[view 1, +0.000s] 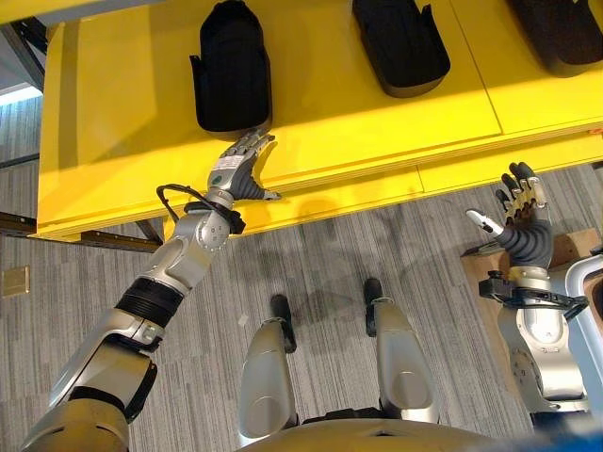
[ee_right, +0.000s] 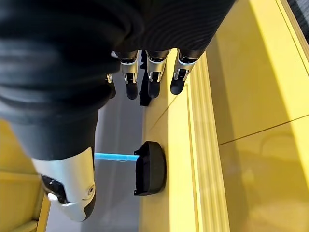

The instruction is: Move parts from the plastic box to the shelf.

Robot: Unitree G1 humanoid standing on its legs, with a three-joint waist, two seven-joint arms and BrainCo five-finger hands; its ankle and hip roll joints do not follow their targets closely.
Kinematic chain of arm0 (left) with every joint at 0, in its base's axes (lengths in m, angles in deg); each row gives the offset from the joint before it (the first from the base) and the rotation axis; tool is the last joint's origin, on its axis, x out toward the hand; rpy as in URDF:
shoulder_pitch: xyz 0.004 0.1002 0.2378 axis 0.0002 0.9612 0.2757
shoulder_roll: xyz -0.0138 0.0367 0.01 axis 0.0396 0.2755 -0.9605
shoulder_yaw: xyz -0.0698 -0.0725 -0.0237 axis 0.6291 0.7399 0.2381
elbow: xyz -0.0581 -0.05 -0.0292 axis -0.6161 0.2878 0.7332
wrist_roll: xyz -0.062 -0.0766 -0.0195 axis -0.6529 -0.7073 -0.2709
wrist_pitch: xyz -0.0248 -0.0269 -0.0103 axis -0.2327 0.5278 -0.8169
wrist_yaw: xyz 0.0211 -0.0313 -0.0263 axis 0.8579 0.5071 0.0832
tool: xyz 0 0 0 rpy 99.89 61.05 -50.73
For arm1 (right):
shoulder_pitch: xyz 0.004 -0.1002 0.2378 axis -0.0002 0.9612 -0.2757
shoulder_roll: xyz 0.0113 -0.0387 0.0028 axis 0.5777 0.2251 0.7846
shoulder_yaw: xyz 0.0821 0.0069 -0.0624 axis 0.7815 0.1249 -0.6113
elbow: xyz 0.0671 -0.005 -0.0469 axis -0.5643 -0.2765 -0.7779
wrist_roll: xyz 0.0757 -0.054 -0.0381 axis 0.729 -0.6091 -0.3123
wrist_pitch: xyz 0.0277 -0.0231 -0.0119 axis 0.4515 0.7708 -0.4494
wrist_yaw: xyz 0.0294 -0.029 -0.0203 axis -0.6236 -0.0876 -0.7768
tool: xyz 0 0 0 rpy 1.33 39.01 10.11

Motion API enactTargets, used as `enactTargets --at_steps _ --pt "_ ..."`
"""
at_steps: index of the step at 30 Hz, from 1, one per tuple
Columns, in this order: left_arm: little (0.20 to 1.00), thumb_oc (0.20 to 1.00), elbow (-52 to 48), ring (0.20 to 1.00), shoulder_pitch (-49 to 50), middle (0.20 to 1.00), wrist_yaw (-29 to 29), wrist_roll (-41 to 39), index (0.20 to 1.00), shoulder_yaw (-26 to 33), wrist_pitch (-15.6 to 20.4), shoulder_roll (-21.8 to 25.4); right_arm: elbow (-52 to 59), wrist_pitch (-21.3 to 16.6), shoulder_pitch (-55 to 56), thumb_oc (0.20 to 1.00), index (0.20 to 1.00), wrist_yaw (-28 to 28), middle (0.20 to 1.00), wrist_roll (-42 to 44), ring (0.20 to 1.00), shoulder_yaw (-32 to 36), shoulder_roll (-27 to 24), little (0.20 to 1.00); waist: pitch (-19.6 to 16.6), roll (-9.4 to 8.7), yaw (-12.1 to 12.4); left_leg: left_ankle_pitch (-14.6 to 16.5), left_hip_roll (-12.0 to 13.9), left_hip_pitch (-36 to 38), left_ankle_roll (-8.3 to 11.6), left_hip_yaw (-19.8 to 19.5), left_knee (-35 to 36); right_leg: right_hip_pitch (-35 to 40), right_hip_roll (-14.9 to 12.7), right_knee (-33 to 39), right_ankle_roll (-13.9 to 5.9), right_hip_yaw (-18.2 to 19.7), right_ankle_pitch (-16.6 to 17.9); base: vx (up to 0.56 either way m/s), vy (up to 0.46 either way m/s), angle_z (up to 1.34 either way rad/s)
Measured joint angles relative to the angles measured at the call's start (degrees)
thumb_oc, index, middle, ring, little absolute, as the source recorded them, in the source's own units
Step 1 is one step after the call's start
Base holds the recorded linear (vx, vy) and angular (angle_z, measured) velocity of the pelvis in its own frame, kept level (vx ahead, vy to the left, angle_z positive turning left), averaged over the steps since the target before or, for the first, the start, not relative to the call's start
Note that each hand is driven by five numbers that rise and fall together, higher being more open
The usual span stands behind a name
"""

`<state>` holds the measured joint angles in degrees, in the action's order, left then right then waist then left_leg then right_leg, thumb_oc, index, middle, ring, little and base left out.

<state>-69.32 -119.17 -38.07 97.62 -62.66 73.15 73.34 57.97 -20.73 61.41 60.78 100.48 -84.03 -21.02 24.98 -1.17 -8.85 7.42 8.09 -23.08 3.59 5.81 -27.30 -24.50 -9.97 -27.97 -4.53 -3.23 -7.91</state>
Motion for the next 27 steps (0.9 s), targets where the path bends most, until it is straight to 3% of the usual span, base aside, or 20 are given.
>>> enactTargets --at_steps 27 --pt "1.000 1.000 4.5 1.000 -6.7 1.000 0.0 0.0 1.000 -3.2 -0.3 -1.7 0.0 0.0 0.0 1.000 1.000 -0.1 1.000 0.0 1.000 0.0 0.0 1.000 -0.2 -0.11 -0.7 0.4 0.0 -0.1 0.01 0.0 -0.7 0.0 0.0 -0.2 -0.04 0.2 0.0 0.00 0.000 0.00"
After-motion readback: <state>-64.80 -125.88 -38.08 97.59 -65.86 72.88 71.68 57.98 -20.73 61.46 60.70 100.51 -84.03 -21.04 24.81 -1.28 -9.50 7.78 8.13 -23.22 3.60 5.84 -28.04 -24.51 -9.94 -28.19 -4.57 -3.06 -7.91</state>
